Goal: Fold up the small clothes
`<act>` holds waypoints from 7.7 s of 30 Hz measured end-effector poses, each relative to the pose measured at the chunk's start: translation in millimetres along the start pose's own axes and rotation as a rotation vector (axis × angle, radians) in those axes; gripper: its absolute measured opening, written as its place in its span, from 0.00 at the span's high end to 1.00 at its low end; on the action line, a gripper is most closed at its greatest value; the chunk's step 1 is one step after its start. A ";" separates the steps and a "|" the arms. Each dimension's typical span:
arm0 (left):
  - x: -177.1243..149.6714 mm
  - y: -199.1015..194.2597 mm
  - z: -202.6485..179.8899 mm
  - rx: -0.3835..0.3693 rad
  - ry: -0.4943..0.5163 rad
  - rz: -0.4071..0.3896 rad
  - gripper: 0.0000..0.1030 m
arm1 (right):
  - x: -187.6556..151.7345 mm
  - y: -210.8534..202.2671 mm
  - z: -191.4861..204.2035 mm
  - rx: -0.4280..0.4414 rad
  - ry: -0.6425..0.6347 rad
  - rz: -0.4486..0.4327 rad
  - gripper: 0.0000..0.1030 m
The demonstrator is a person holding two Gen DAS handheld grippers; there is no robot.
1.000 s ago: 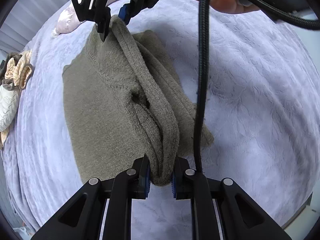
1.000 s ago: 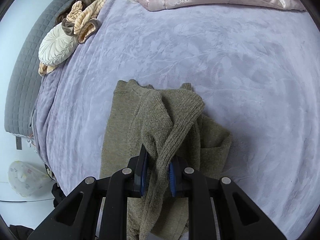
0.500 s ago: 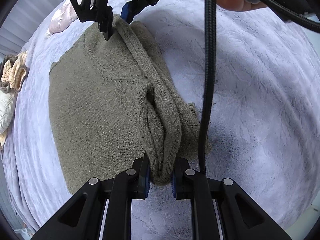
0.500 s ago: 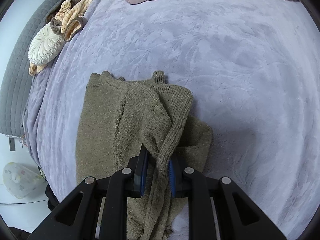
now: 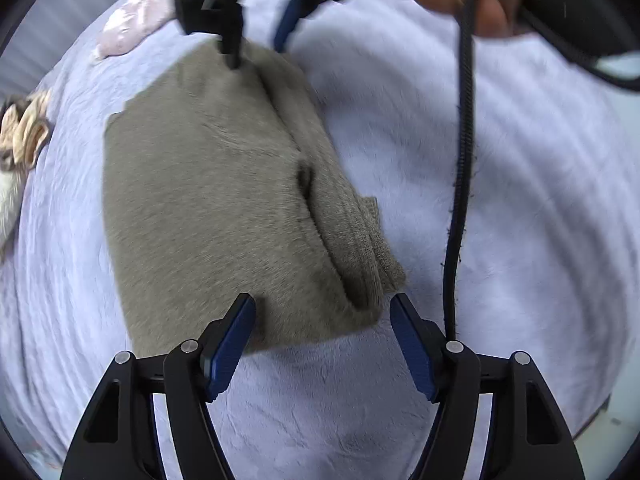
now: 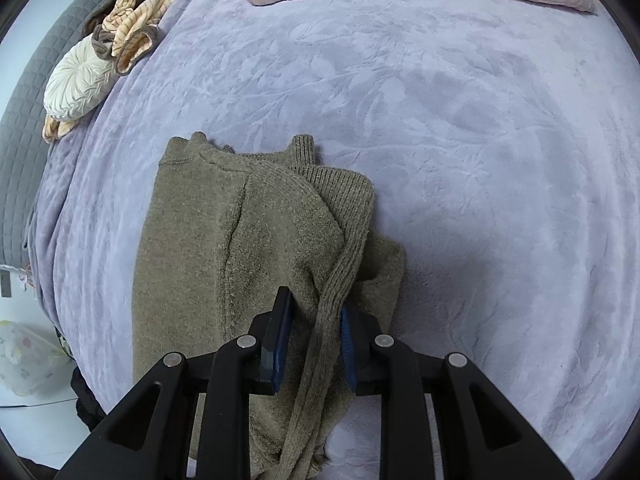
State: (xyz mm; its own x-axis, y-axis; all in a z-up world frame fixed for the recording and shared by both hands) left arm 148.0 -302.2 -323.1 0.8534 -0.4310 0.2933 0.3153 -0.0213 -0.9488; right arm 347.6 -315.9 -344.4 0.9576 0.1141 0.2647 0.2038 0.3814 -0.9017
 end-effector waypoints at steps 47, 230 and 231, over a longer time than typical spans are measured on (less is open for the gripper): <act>-91.0 27.7 160.6 -0.032 -0.385 0.027 0.31 | -161.4 -5.5 66.8 0.090 -0.051 -0.002 0.91; -41.5 -56.9 103.7 -0.207 -0.356 0.091 0.57 | -192.1 -99.3 140.7 0.108 0.115 -0.049 0.68; -47.3 -59.8 103.8 -0.207 -0.352 0.091 0.57 | -198.0 -100.4 144.7 0.104 0.115 -0.048 0.68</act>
State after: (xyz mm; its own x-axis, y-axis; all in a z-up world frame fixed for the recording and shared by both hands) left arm 131.9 -187.0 -268.0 0.9751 -0.1055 0.1949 0.1721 -0.1936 -0.9659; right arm 108.1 -244.1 -256.7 0.9655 -0.0097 0.2603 0.2332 0.4773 -0.8472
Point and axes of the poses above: each gripper's, at about its wrist camera, not at the fingertips, and y roughly the way its jaws point, z to its left, x to its top, the point moved 7 cm from there along y, roughly the way its jaws point, and after that the axes turned 9 degrees about -z, right-handed, at the moved point
